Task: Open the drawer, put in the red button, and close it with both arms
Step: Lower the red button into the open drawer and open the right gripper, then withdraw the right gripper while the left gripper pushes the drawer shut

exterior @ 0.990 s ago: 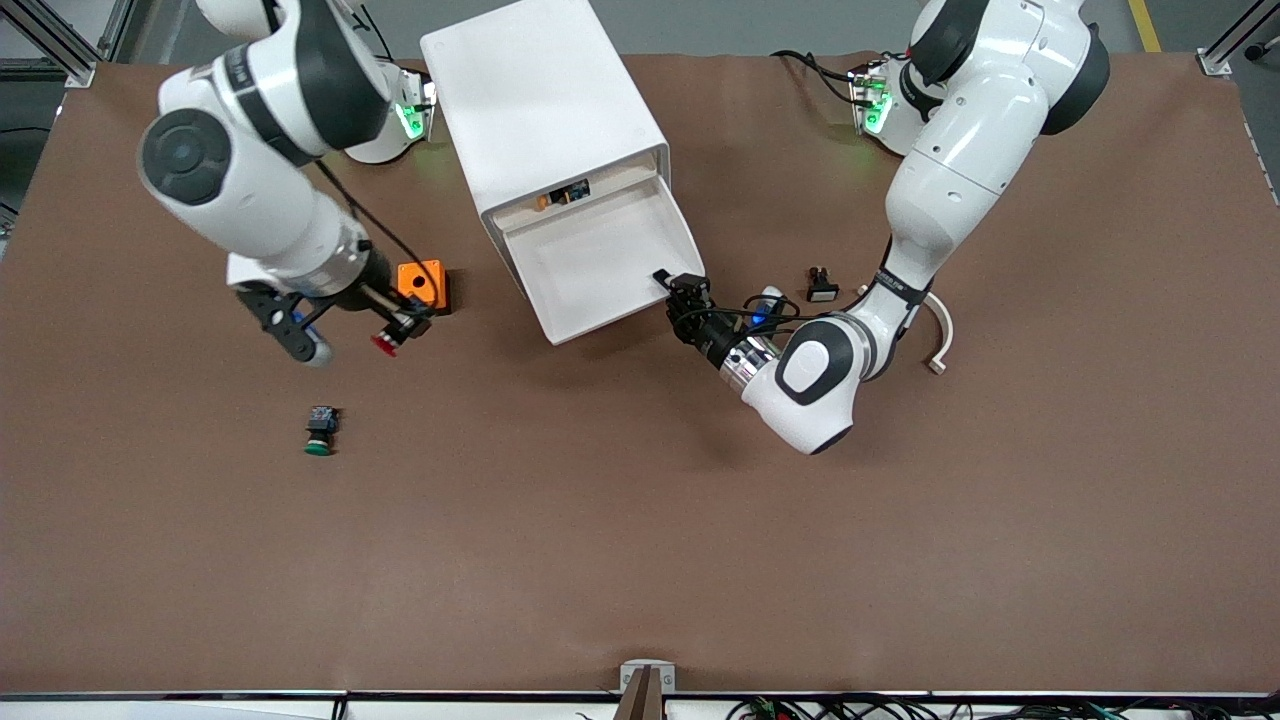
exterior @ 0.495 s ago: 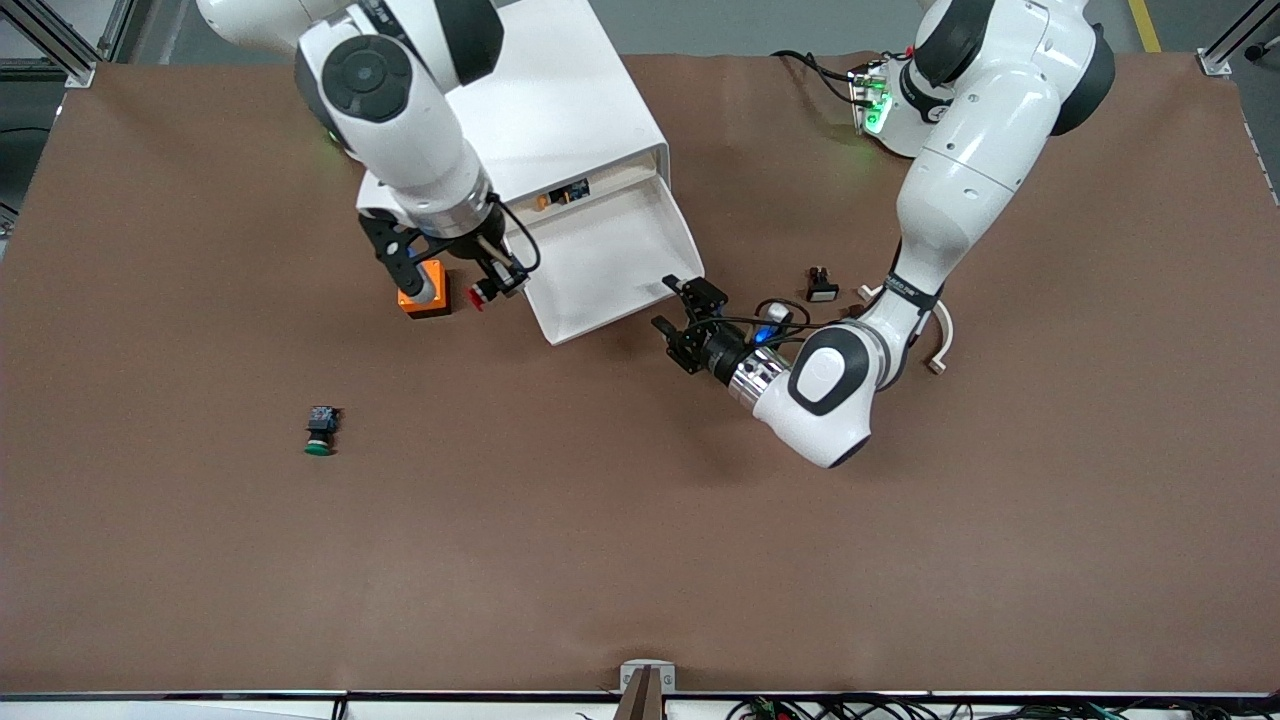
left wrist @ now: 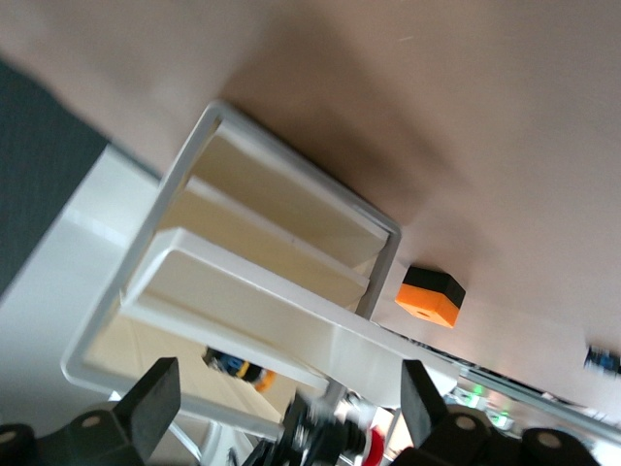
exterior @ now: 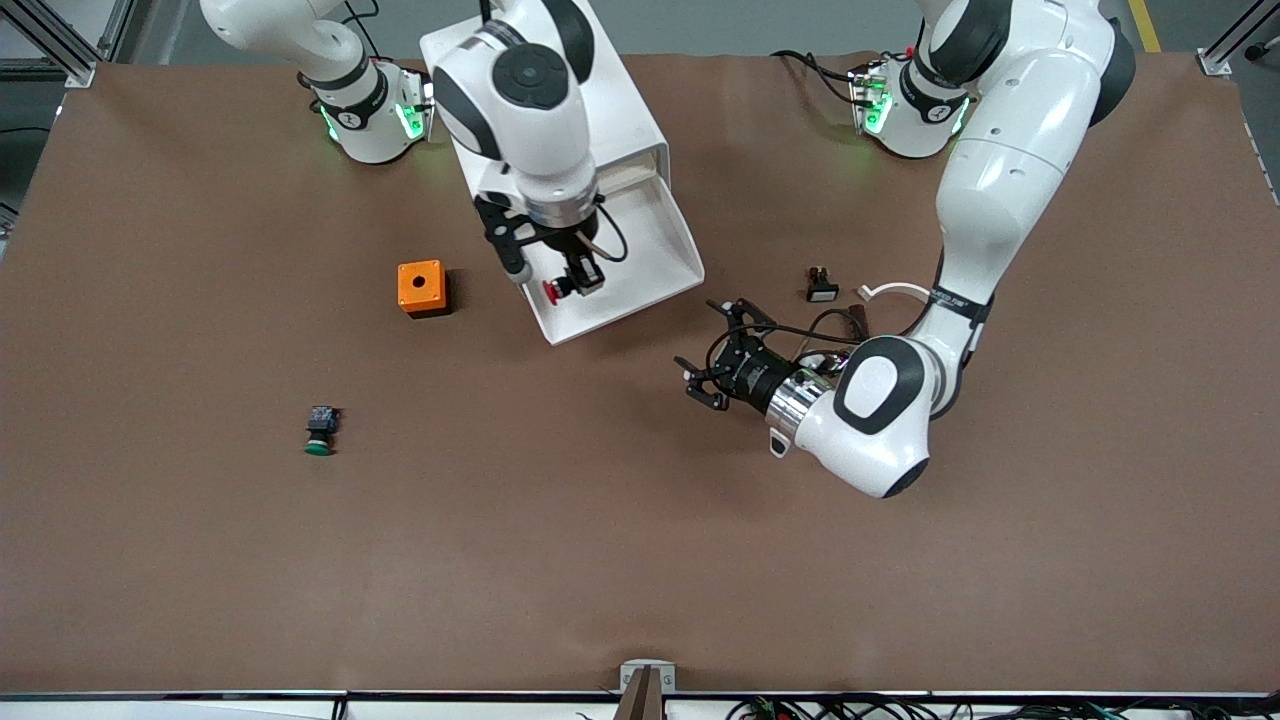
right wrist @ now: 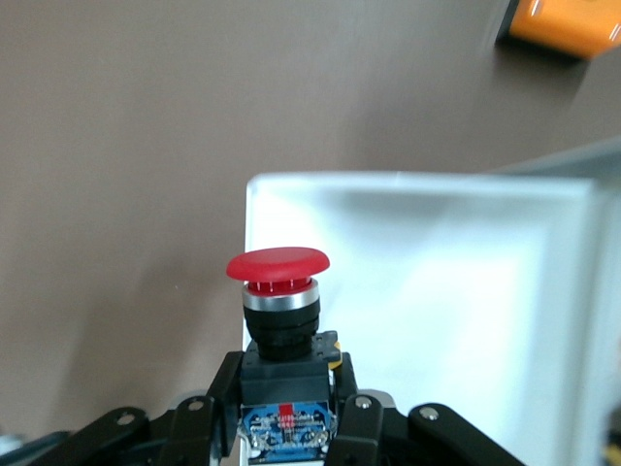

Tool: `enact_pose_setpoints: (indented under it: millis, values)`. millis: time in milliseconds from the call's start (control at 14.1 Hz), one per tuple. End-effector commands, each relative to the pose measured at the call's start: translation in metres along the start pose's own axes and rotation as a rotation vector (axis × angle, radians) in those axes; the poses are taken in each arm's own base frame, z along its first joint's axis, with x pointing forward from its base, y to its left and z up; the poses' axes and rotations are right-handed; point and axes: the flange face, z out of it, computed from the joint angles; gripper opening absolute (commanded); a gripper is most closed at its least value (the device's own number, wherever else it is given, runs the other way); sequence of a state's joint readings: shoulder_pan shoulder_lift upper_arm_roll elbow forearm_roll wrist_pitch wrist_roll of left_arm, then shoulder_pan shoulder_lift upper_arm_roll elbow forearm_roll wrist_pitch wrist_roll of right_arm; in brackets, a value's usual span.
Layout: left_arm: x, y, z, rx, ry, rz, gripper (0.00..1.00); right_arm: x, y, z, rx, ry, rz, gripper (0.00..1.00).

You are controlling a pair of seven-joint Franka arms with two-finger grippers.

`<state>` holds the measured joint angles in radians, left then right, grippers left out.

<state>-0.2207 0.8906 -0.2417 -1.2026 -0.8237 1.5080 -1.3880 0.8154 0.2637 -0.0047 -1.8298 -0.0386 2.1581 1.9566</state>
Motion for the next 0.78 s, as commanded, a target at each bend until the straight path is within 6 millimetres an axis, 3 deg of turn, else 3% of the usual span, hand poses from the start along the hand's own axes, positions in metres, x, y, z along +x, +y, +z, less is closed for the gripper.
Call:
enact_pose_setpoints:
  millis: [0, 141, 283, 424, 495, 566, 636, 707]
  values:
    - [-0.041, -0.017, -0.027, -0.049, 0.196, 0.252, 1.0, -0.017, -0.004, 0.025, 0.023, 0.009, 0.042, 0.0]
    - [-0.062, -0.02, -0.043, -0.112, 0.345, 0.372, 1.0, -0.025, -0.002, 0.037, 0.018, 0.01, 0.033, 0.0]
    - [-0.081, -0.015, -0.043, -0.161, 0.552, 0.442, 1.0, -0.029, -0.001, 0.038, 0.019, 0.009, 0.034, 0.0]
    - [-0.087, -0.011, -0.04, -0.168, 0.69, 0.485, 1.0, -0.029, -0.001, 0.038, 0.019, 0.008, 0.035, 0.0]
    - [-0.089, -0.009, -0.035, -0.161, 0.735, 0.506, 1.0, -0.03, -0.001, 0.038, 0.019, 0.007, 0.03, 0.08]
    - [-0.091, -0.008, -0.03, -0.144, 0.773, 0.527, 1.0, -0.029, -0.001, 0.037, 0.019, 0.008, 0.028, 0.31]
    - [-0.093, -0.007, -0.023, -0.12, 0.818, 0.55, 1.0, -0.029, -0.003, 0.035, 0.021, 0.006, 0.031, 0.6]
    - [-0.095, -0.005, -0.018, -0.106, 0.867, 0.57, 1.0, -0.028, -0.003, 0.033, 0.021, 0.006, 0.032, 0.77]
